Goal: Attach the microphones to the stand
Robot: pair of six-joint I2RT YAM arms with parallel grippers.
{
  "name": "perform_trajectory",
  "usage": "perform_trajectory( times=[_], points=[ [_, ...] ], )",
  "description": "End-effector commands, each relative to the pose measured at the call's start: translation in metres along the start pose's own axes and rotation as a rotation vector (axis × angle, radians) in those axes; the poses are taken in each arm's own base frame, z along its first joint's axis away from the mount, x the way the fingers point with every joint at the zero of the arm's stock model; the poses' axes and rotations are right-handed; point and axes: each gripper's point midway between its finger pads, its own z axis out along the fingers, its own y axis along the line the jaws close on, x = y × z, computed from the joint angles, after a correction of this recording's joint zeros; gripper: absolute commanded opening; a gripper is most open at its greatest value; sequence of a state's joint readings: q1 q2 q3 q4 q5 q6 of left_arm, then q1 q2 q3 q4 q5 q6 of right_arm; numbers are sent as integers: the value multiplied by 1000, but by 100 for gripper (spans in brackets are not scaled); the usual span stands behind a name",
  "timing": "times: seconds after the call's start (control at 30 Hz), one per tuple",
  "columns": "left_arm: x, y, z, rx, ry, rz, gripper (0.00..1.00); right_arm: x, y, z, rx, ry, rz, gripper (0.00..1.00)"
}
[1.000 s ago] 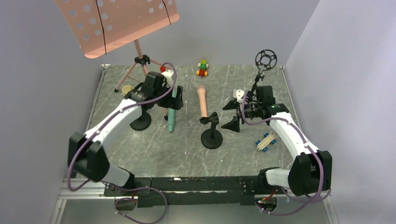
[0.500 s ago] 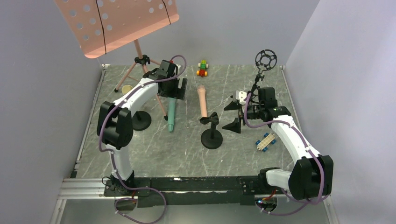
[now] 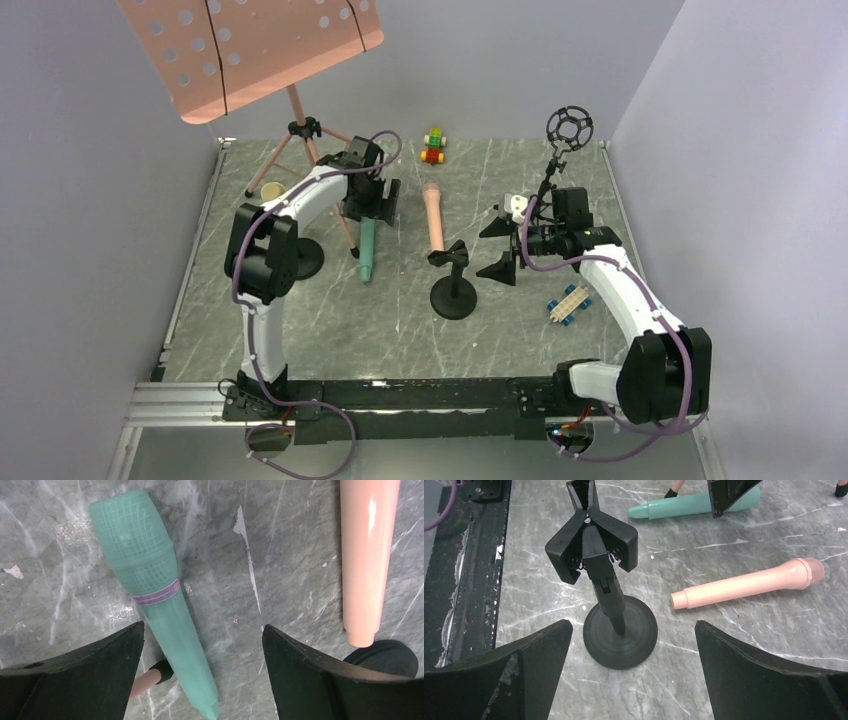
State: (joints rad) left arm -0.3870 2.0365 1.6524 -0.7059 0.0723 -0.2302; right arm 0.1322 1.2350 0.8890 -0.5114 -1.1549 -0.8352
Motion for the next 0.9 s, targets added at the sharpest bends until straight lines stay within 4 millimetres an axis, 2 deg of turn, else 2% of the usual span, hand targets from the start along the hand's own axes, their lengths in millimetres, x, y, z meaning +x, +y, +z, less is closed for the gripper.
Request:
perform_trajectory(
  times=[0.0,0.23,0.47,0.67,0.87],
  points=[
    [-9,11,6,-33,13,-6,92,-5,1,0,-24,-36,-29,100],
    [-9,22,21,-100,25,-45,92,-3,2,0,-36,-34,-24,100],
    [-14,31,25,-179,2,-56,93,-2,3,0,-47,-34,-18,100],
    [-22,46,27,-280,-27,-92,92,-1,3,-1,-44,-34,-12,100],
    [-27,49,32,-300,-10,-91,89,-1,3,-1,-50,-31,-13,100]
  ],
)
